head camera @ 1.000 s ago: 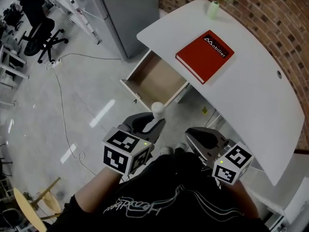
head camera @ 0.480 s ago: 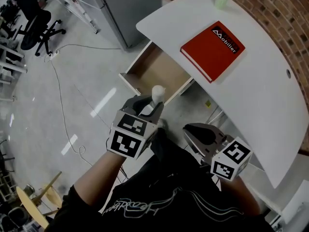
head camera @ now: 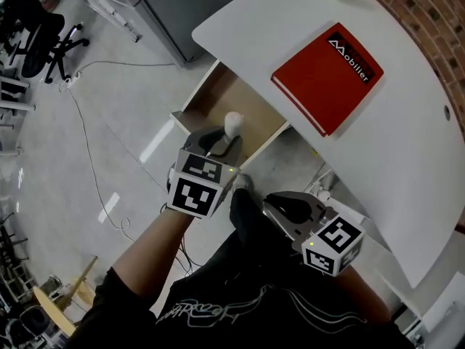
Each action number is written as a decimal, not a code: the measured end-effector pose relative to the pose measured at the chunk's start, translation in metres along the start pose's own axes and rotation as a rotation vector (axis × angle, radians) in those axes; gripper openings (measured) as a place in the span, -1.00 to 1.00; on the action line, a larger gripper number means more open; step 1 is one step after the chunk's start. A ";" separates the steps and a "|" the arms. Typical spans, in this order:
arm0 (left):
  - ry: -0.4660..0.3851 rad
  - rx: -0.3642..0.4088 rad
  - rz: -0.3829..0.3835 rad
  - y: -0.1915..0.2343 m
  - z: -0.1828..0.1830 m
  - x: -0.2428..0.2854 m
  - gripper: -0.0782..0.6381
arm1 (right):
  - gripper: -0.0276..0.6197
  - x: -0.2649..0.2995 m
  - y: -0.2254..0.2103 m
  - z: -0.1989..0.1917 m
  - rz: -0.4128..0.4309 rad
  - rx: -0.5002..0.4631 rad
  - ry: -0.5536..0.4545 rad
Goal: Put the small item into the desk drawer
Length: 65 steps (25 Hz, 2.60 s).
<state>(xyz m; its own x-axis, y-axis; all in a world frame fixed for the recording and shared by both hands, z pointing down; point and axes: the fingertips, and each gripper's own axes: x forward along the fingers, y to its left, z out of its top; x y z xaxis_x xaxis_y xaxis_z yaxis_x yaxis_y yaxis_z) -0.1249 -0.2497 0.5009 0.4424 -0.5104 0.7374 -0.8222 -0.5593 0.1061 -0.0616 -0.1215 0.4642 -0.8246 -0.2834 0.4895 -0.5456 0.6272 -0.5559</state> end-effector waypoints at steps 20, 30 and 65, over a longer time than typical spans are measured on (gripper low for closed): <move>0.183 0.236 0.013 0.046 -0.044 0.149 -0.42 | -0.73 0.046 -0.091 -0.043 -0.080 -0.016 0.101; 0.292 0.304 -0.029 0.050 -0.071 0.208 -0.42 | -0.73 0.061 -0.087 -0.081 -0.065 -0.040 0.189; 0.275 0.324 -0.088 0.039 -0.074 0.239 -0.10 | -0.73 0.064 -0.099 -0.049 -0.037 0.090 0.068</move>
<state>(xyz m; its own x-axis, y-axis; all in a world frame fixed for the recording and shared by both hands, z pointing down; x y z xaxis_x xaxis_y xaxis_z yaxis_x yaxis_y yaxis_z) -0.0782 -0.3454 0.7302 0.3580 -0.2827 0.8899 -0.6113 -0.7913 -0.0055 -0.0529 -0.1656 0.5835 -0.7930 -0.2535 0.5539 -0.5895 0.5487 -0.5928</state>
